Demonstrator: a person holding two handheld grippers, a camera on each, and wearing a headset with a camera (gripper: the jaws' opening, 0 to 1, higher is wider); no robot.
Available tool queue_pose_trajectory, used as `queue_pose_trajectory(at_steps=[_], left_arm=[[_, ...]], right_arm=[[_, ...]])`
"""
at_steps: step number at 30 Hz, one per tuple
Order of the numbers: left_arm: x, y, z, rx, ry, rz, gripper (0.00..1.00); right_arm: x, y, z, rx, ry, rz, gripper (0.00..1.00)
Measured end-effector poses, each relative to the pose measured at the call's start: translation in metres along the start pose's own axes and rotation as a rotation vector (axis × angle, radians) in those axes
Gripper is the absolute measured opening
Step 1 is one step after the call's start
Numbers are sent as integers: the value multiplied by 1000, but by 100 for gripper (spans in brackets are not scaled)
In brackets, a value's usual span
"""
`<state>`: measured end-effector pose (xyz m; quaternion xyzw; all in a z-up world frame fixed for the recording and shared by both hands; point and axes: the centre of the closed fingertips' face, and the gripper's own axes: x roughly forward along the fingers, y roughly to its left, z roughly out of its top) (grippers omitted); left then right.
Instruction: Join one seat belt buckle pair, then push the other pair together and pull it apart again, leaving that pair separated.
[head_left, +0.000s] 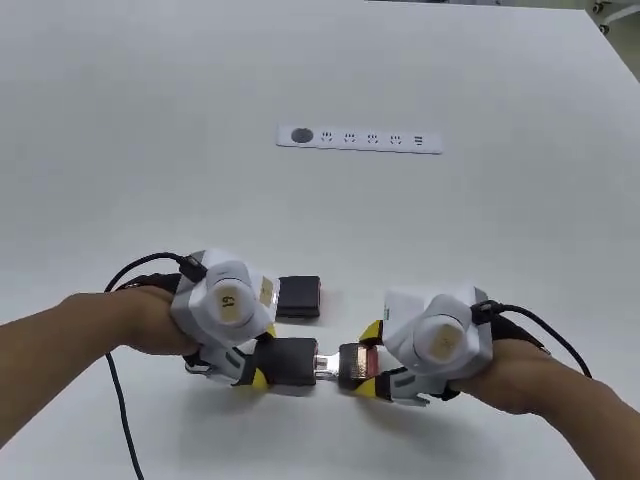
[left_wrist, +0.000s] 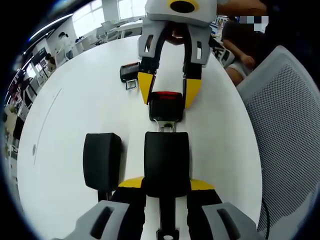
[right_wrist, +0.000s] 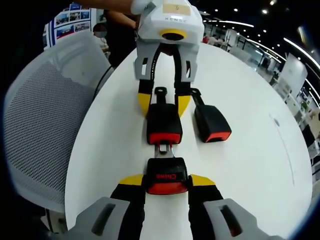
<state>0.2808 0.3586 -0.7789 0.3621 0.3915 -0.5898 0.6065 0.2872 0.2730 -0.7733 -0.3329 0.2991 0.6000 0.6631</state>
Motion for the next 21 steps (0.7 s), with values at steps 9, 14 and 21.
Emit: queue_pose_trajectory(at_steps=[9, 14, 21], left_arm=[[-1, -1, 1, 0, -2, 0, 32], [-2, -1, 2, -1, 2, -1, 32], [-3, -2, 3, -4, 3, -2, 32]], right_arm=[[-11, -1, -12, -4, 19, 6, 29], [-16, -2, -20, 2, 28, 7, 29], [-25, -5, -33, 8, 42, 1, 29]])
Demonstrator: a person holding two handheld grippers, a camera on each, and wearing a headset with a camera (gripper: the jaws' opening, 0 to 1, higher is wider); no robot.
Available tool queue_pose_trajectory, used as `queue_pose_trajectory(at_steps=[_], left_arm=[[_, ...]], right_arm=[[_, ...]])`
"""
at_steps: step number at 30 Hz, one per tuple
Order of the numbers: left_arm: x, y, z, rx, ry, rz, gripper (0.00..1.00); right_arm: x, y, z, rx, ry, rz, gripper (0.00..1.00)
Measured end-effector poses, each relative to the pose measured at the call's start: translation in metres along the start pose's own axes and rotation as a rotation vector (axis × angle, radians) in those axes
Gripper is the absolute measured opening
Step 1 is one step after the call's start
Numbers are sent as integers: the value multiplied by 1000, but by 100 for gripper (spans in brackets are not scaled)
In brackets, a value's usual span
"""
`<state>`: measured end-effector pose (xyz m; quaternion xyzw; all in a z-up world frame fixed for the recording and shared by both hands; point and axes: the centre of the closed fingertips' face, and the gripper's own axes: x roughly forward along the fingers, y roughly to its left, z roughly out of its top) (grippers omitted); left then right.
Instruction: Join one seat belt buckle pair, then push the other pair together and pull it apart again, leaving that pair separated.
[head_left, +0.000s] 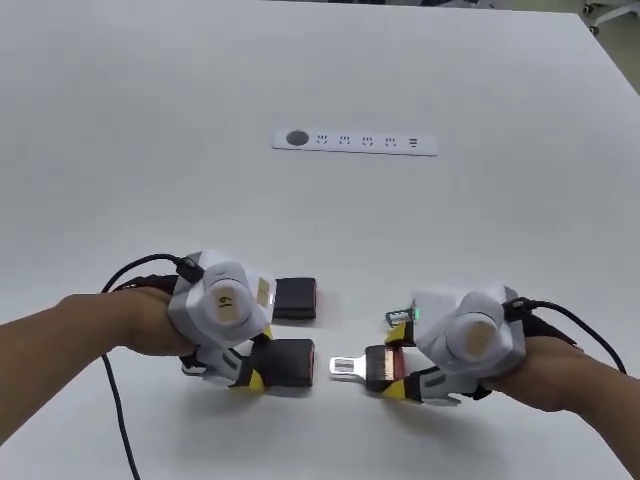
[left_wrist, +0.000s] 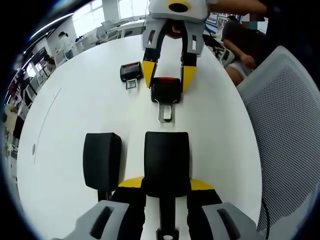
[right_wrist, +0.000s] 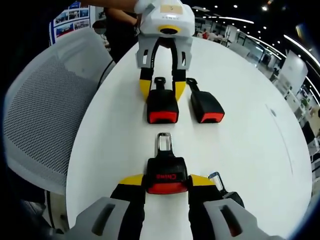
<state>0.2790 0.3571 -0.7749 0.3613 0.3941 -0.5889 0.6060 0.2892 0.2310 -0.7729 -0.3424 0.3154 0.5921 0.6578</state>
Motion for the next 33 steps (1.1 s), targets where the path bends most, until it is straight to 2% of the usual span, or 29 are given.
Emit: queue_pose_trajectory(at_steps=[21, 24, 33], left_arm=[[5, 5, -6, -1, 8, -2, 32], [4, 5, -5, 3, 10, -2, 32], [4, 3, -5, 10, 14, -1, 33]], right_arm=[[-17, 0, -26, 3, 38, 5, 29], [-19, 1, -32, 2, 55, 6, 29], [-26, 2, -41, 7, 62, 1, 30]])
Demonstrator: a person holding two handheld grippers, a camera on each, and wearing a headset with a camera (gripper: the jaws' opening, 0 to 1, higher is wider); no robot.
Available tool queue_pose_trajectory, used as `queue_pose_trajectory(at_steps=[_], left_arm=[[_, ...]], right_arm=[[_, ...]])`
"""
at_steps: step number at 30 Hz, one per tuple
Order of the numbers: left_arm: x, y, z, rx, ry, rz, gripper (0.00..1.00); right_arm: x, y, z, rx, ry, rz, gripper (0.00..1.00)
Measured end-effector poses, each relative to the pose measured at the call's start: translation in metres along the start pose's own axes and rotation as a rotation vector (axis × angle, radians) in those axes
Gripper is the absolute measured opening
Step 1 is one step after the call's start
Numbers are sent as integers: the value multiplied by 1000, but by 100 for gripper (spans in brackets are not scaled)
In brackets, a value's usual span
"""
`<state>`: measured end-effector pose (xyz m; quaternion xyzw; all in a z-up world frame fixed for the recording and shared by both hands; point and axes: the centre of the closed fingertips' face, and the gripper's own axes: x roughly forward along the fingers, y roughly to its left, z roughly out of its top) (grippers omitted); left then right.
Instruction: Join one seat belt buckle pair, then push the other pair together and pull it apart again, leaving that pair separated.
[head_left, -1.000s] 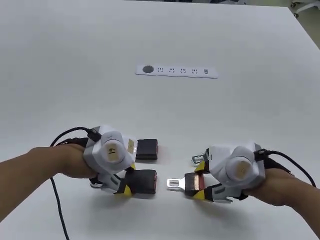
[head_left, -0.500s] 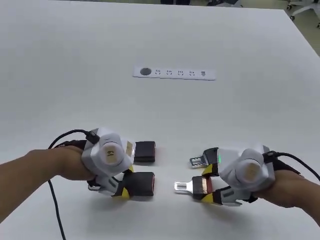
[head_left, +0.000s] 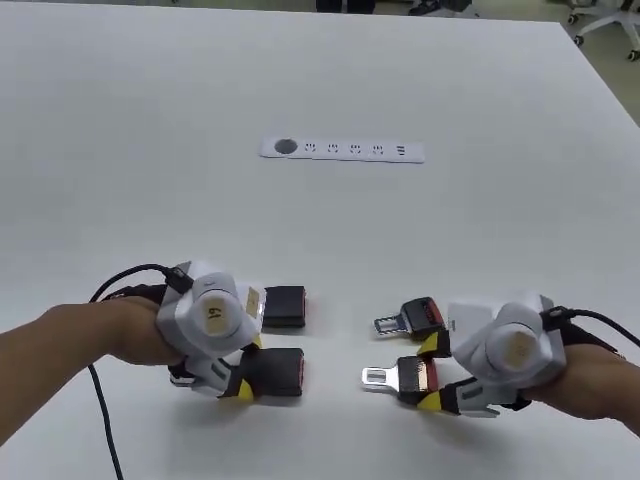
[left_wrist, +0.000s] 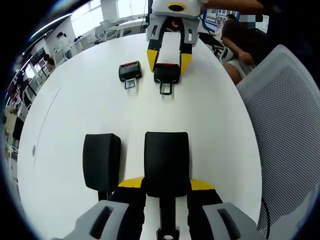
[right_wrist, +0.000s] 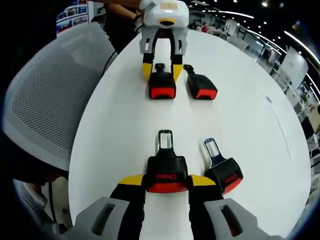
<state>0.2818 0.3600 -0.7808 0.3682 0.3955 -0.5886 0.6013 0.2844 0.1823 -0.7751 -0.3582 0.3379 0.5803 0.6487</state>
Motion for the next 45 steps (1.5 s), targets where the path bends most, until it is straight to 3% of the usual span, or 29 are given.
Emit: queue_pose_trajectory(at_steps=[17, 28, 38, 45], left_arm=[[0, 0, 0, 44, -3, 19, 33], [-4, 0, -5, 31, 7, 46, 36], [-20, 3, 2, -9, -31, 85, 38], [-32, 13, 8, -19, -43, 110, 40]], right_arm=[[-3, -1, -6, -36, 23, -4, 31], [-10, -2, -5, -22, 5, -17, 33], [-27, -13, -2, -16, -5, -40, 37], [-37, -24, -2, -25, -5, -55, 38]])
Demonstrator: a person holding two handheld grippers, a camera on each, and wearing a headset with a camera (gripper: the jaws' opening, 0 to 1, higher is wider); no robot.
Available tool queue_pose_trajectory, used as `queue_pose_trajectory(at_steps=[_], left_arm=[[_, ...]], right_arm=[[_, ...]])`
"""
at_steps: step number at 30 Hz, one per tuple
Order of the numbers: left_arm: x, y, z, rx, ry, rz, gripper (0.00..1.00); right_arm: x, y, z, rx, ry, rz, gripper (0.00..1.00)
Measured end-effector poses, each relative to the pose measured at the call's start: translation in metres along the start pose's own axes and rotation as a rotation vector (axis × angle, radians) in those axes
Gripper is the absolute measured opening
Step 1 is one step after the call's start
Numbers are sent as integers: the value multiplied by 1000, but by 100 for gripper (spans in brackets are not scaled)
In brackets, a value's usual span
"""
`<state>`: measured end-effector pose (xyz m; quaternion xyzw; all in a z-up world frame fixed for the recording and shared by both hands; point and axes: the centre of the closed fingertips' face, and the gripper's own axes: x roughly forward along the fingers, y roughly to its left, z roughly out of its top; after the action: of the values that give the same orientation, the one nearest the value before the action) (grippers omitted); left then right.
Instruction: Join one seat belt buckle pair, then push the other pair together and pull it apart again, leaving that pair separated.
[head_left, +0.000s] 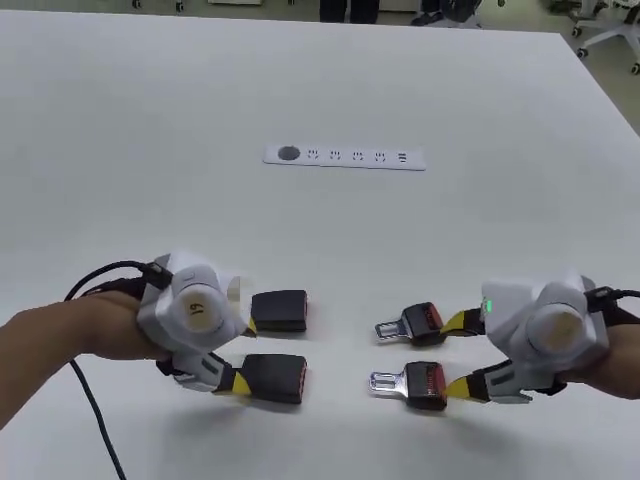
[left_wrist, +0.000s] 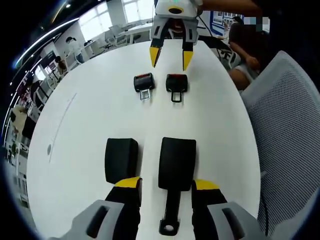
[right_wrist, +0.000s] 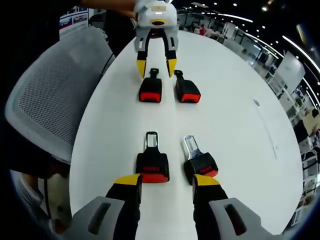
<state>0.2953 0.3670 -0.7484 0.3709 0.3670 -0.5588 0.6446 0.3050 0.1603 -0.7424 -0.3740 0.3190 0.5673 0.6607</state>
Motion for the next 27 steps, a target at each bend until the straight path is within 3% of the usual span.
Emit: queue_pose_trajectory(at_steps=[13, 27], left_arm=[[-22, 29, 5, -40, -33, 54, 42], [-17, 52, 5, -78, -32, 53, 41]], right_arm=[[-5, -23, -3, -26, 16, -7, 39], [3, -45, -3, -96, 28, 30, 39]])
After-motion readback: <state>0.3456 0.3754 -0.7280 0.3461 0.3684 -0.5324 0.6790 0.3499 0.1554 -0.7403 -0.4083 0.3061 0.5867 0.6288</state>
